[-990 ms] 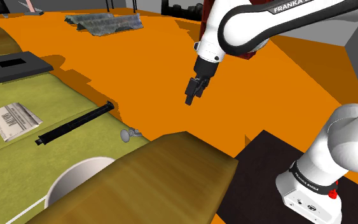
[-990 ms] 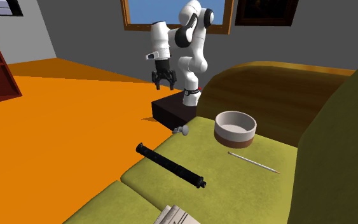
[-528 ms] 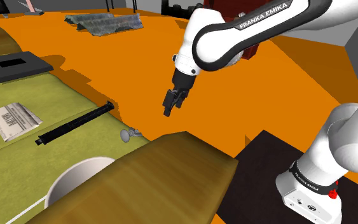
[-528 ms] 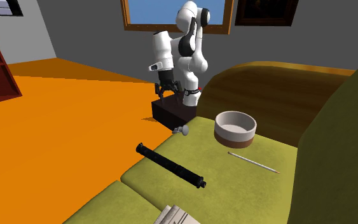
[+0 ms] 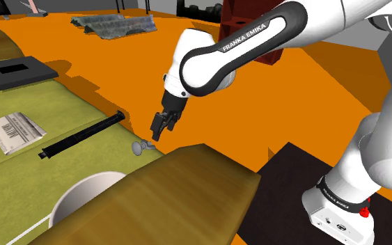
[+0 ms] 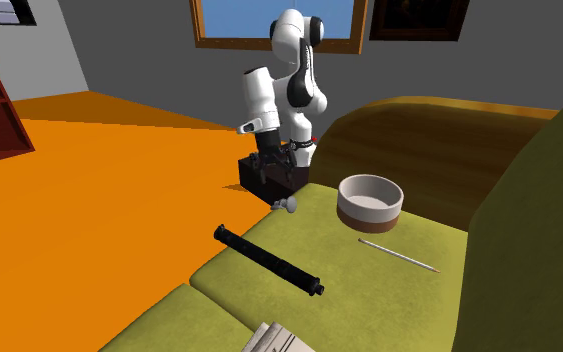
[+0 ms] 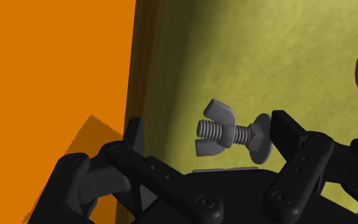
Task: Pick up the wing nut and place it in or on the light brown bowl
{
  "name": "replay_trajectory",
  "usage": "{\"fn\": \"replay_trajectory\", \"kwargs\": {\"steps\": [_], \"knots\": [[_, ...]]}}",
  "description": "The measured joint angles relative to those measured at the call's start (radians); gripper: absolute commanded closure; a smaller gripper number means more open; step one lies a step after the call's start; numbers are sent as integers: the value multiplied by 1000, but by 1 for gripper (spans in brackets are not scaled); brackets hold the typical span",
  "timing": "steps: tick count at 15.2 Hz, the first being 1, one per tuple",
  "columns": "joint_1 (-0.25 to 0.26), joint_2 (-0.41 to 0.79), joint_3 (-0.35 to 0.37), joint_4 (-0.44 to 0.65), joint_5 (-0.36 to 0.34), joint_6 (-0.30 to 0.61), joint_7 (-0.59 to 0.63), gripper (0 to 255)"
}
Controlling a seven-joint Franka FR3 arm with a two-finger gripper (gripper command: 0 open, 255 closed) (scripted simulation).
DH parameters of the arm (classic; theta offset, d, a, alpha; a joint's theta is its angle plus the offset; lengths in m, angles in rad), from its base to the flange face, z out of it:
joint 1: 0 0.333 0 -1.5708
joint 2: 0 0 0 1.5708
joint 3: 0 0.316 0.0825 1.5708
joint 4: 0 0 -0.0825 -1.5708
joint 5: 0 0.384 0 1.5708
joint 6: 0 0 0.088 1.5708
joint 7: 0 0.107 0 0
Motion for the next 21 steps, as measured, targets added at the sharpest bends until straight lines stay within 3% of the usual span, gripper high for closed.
{"fn": "replay_trajectory", "kwargs": {"steps": [6, 15, 16, 21], "knots": [[34, 119, 11, 67, -21, 66, 22, 0], [46, 161, 11, 74, -28, 105, 26, 0], [46, 161, 11, 74, -28, 105, 26, 255], [39, 159, 5, 74, -29, 101, 24, 255]]}}
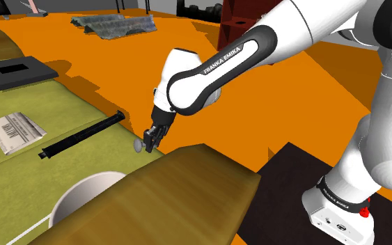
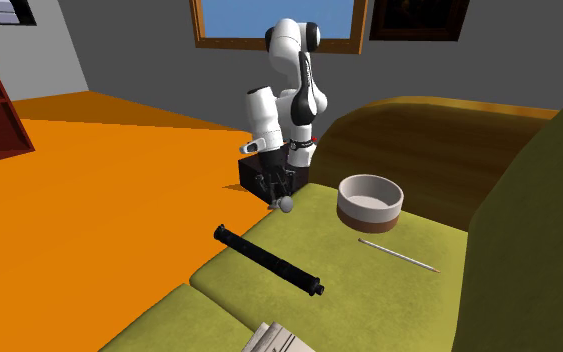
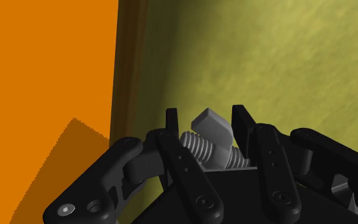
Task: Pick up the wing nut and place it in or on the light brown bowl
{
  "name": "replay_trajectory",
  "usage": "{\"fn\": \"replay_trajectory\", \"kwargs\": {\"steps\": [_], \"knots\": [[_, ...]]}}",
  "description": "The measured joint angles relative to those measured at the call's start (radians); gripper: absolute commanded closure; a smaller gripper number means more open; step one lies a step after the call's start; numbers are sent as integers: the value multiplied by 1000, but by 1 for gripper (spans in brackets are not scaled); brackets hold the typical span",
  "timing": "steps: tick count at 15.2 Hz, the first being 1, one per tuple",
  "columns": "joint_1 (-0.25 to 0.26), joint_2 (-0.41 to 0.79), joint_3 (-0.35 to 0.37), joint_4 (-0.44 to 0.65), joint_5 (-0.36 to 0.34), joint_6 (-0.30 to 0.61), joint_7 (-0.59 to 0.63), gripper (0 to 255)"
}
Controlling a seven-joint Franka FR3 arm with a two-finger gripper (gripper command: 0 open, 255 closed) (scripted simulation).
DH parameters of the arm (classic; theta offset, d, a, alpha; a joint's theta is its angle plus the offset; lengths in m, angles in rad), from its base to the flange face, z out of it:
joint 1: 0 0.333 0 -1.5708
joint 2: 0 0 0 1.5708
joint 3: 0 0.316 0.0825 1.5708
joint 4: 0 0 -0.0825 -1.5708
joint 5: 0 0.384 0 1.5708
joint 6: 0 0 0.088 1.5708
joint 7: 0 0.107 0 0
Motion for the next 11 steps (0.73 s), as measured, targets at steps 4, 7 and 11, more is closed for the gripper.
{"fn": "replay_trajectory", "kwargs": {"steps": [4, 7, 11], "knots": [[0, 1, 0, 2, 0, 0, -2, 255], [5, -8, 4, 5, -1, -11, 6, 255], [5, -40, 4, 17, -4, -53, 20, 255]]}}
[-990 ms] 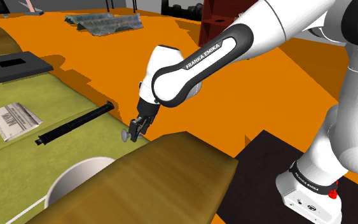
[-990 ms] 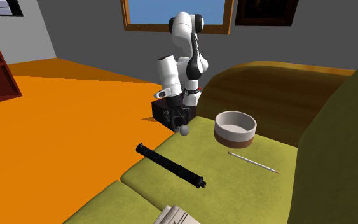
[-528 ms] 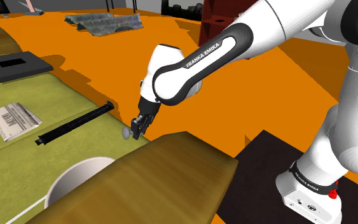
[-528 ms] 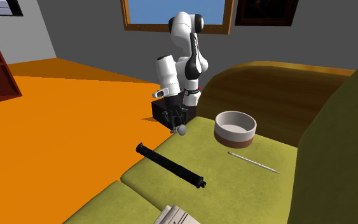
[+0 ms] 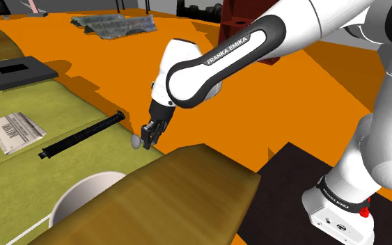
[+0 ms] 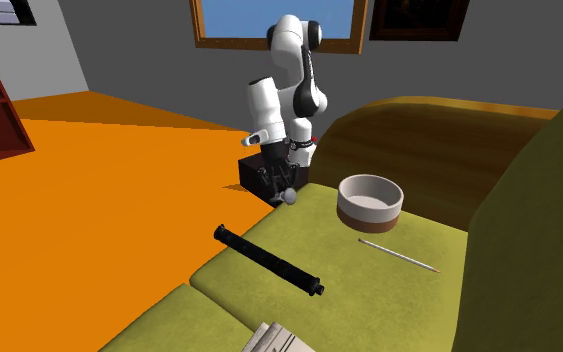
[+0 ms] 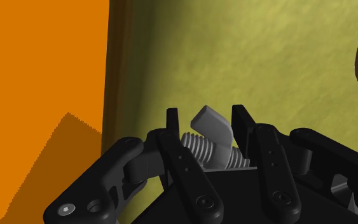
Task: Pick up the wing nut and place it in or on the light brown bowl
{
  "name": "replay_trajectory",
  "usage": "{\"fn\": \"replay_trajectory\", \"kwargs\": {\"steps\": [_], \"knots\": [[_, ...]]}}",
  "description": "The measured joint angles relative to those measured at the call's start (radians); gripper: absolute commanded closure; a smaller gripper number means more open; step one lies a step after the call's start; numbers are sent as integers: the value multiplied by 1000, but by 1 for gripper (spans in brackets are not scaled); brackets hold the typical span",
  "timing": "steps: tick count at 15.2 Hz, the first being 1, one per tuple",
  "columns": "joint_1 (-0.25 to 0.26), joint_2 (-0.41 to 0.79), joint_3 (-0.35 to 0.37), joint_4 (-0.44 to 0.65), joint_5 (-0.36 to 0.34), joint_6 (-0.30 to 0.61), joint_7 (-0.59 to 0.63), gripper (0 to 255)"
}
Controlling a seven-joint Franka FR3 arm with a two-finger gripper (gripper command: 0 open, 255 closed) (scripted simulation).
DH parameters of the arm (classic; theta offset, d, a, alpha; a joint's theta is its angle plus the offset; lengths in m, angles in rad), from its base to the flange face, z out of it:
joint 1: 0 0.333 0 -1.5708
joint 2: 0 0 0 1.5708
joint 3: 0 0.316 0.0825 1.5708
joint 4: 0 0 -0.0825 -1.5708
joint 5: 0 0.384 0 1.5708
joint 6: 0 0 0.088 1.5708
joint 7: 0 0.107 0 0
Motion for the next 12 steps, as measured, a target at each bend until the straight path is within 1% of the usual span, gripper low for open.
{"fn": "replay_trajectory", "kwargs": {"steps": [12], "knots": [[-8, -87, -4, 54, -10, -137, 37, 255]]}}
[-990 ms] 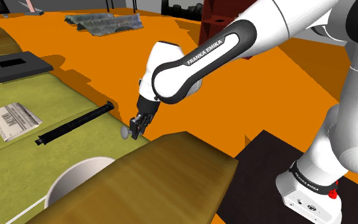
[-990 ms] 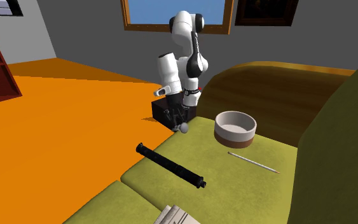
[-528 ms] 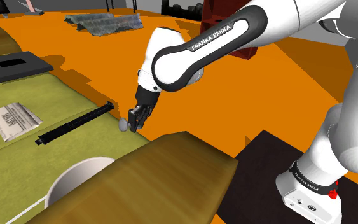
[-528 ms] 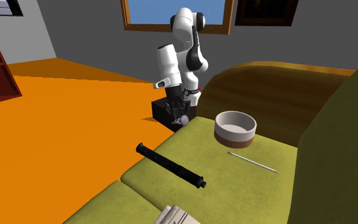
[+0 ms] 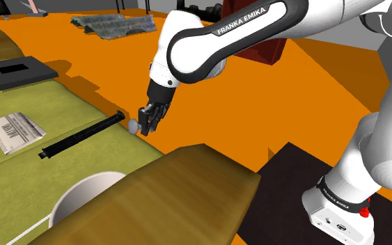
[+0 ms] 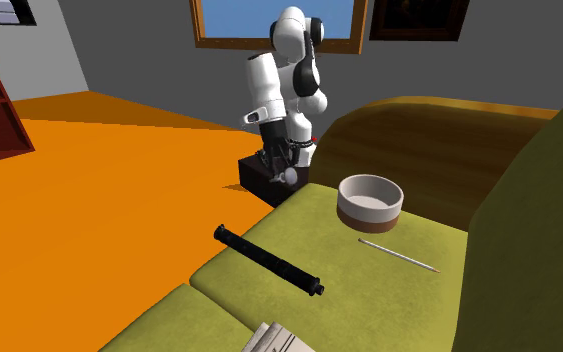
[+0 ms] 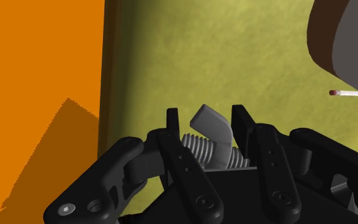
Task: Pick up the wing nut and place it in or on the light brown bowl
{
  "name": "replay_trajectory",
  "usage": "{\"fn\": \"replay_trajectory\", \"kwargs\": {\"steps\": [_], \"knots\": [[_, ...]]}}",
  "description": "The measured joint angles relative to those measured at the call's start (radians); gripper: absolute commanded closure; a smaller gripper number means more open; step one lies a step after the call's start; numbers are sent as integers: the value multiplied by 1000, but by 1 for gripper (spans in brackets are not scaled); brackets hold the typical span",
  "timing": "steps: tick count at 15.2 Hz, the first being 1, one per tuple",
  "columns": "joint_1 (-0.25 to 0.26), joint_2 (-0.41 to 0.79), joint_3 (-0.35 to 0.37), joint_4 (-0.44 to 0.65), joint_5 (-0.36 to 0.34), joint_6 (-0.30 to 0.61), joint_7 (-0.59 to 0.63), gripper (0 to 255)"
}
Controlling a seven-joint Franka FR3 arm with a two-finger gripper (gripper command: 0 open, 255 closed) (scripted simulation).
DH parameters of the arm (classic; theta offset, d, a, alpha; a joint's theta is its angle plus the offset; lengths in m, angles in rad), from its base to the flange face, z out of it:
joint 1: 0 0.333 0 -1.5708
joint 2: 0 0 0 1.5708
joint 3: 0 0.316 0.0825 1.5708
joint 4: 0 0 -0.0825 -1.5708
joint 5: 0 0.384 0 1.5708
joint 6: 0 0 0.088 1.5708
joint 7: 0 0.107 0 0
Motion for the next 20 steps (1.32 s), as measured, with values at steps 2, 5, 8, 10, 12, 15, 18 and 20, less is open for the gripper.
{"fn": "replay_trajectory", "kwargs": {"steps": [2, 5, 8, 10, 12, 15, 18, 20], "knots": [[-2, -16, -1, 10, -1, -26, 5, 255], [-2, -33, -1, 29, -5, -59, 17, 255], [-4, -41, -3, 57, -10, -96, 27, 255], [-6, -54, -4, 72, -12, -122, 32, 255], [-6, -60, -5, 91, -15, -146, 40, 255], [-1, -69, -1, 107, -21, -168, 59, 255], [36, -71, 24, 95, -39, -141, 123, 255], [60, -85, 41, 77, -48, -126, 168, 255]]}}
